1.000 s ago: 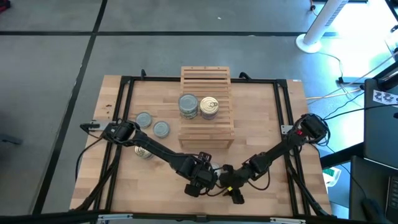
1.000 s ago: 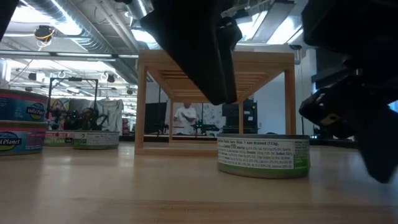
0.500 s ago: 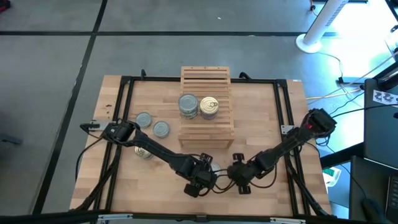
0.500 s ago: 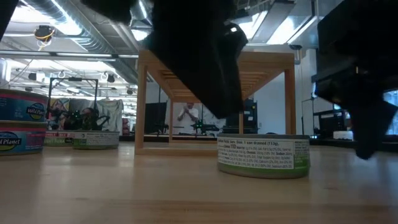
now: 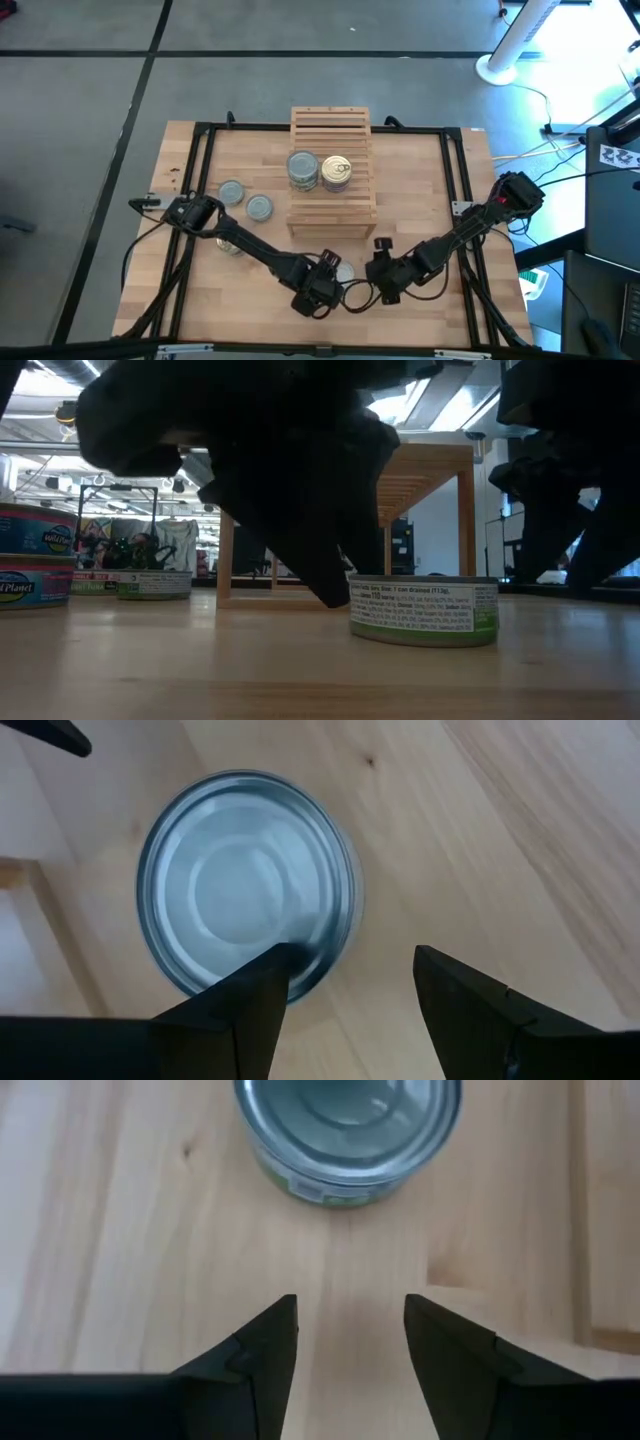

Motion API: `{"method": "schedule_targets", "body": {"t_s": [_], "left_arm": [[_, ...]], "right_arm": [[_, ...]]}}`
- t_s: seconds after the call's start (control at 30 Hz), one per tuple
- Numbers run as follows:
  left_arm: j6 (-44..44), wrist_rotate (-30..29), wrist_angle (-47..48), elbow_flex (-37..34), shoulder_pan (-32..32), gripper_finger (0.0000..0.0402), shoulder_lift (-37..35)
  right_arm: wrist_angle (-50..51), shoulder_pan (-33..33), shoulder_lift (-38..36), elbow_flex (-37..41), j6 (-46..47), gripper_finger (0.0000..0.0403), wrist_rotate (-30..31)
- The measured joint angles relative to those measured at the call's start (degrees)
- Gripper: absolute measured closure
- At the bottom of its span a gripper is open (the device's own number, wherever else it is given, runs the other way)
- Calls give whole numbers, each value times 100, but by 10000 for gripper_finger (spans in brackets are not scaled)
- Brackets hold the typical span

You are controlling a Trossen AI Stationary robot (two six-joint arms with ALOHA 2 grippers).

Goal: Stack canned seafood by type on shelf
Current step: Put the green tuna can on the shelf

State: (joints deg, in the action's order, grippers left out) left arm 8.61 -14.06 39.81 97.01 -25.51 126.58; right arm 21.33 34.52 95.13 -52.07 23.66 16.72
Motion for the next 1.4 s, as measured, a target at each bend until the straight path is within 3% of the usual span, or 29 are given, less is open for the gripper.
{"method": "schedule_targets", "body": {"t_s": [0.2, 0.73, 1.4], "left_arm": [[330, -318, -13, -7, -86, 201, 0], [596, -390, -26, -4, -96, 332, 0], [1184, -530, -45, 26, -110, 378, 273]], "right_arm": [[-83, -2, 2, 0, -2, 217, -80], [-221, -4, 7, 0, 0, 216, -84], [-501, -4, 11, 2, 0, 217, -88]]}}
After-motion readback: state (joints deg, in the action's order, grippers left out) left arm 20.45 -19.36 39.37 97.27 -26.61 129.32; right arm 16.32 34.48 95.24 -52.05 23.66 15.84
